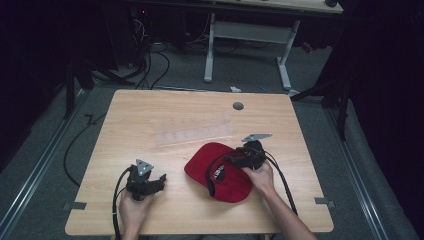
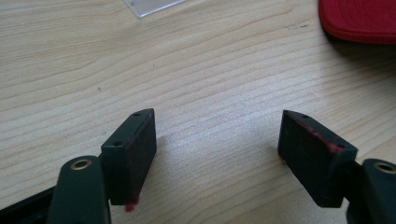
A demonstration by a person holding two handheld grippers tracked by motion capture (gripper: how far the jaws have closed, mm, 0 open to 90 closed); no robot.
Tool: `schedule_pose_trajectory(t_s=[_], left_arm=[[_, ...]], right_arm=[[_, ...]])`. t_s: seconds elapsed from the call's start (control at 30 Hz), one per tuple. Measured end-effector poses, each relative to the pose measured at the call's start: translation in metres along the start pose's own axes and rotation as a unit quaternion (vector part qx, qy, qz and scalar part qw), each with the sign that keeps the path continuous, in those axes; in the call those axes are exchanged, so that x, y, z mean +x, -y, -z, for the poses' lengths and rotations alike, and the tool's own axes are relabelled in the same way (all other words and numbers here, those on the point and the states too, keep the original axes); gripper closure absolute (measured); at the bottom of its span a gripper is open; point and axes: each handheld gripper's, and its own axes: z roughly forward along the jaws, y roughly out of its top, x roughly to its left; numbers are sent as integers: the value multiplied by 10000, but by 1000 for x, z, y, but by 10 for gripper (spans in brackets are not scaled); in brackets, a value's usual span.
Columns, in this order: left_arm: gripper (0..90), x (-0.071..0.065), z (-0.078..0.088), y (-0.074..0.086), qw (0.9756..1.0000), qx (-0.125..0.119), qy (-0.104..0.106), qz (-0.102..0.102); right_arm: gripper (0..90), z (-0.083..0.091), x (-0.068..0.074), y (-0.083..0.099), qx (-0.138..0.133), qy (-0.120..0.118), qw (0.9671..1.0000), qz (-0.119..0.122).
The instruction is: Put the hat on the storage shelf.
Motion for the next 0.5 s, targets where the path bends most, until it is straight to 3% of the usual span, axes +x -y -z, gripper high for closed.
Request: schedule_pose_trajectory(t_s=[0.2, 0.33, 0.37, 0.47, 0.5], left_arm=[[281, 0, 0, 0, 10000, -6, 3, 6], [277, -1, 0, 0, 10000, -4, 17, 23], [276, -1, 0, 0, 10000, -4, 18, 23], [275, -1, 0, 0, 10000, -3, 19, 23], [276, -1, 0, 0, 10000, -2, 20, 22]], right_arm=[[444, -4, 0, 3, 64, -164, 9998, 118], [571, -5, 4, 7, 149, -85, 9990, 403], [654, -4, 3, 8, 149, -173, 9988, 439], [704, -4, 2, 9, 182, -234, 9986, 447], [751, -2, 1, 10, 152, -365, 9982, 458]])
